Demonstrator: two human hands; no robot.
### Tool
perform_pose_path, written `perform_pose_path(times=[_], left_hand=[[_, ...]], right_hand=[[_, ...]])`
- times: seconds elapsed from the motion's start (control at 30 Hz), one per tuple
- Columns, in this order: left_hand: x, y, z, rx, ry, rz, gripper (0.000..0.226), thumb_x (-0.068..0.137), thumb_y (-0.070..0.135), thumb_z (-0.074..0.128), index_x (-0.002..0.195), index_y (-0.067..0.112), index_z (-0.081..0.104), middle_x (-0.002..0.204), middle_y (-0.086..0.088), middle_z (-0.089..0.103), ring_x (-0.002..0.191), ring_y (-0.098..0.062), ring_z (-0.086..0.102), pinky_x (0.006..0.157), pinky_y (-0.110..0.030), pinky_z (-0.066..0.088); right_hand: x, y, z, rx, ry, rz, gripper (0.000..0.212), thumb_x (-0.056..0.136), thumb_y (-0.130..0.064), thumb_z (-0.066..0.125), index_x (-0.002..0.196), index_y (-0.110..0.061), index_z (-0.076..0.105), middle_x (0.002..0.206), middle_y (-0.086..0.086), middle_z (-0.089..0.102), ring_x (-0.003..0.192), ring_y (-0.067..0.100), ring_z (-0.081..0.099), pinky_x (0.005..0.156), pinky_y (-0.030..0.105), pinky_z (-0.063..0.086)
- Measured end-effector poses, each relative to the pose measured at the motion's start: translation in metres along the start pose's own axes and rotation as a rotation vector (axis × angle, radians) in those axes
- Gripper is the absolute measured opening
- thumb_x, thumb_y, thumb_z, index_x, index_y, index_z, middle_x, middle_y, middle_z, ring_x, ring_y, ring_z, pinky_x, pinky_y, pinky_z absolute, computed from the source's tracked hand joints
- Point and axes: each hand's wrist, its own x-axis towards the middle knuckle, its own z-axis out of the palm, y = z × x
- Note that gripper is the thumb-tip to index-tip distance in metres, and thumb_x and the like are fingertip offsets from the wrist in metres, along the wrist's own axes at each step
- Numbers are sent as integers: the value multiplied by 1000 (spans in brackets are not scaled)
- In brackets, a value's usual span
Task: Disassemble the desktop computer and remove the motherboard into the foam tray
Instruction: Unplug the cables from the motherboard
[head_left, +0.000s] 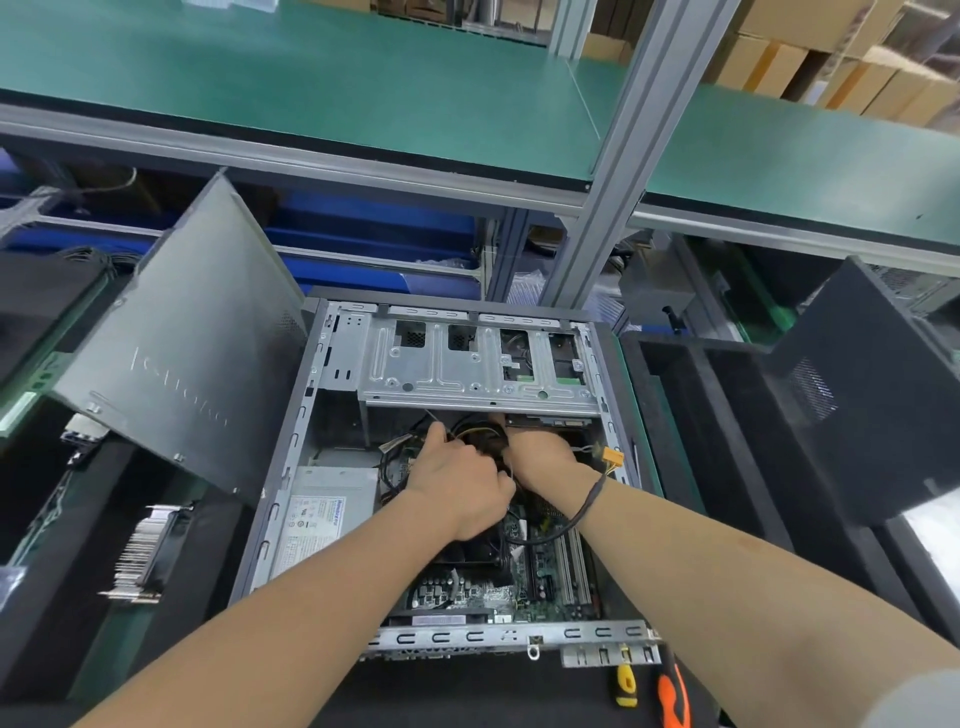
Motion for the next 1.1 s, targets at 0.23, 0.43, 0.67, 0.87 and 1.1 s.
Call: perform_pose_path(times=[0.23, 0.43, 0.67, 0.87, 1.1], left_hand=[[-4, 3, 2, -29, 19, -17, 49, 104, 32, 21, 89, 16, 65, 71, 0, 57, 77, -27, 57, 89, -48, 17], [-2, 1, 1, -98, -20, -56, 50, 103, 36, 19, 91, 16, 63, 73, 0, 53, 78, -26, 55, 95, -52, 19], [-5, 1, -2, -129, -29, -76, 46, 104, 31, 22, 92, 15, 64, 73, 0, 48, 77, -26, 51, 94, -51, 20], [-4, 2, -2, -124, -30, -74, 49, 105, 30, 21, 89, 14, 64, 71, -1, 49, 77, -26, 51, 95, -52, 19], [-4, 2, -1, -117, -40, -68, 46, 104, 29, 22, 90, 15, 64, 74, -1, 51, 77, -26, 50, 94, -52, 18]], right_hand=[[5, 3, 10, 65, 53, -39, 48, 99, -13, 49, 146, -22, 49, 129, 18, 63, 113, 37, 63, 80, 37, 48], [7, 3, 12, 64, 77, -70, 62, 100, -13, 49, 157, -29, 31, 133, 19, 57, 112, 37, 61, 79, 36, 47], [5, 2, 14, 70, 88, -66, 71, 98, -9, 49, 161, -30, 23, 123, 20, 63, 106, 35, 64, 72, 31, 42], [6, 3, 14, 71, 79, -52, 60, 98, -8, 48, 155, -23, 35, 114, 17, 63, 97, 32, 63, 70, 31, 41], [10, 6, 16, 67, 76, -51, 58, 99, -6, 47, 154, -22, 37, 113, 19, 63, 99, 33, 63, 71, 31, 41]])
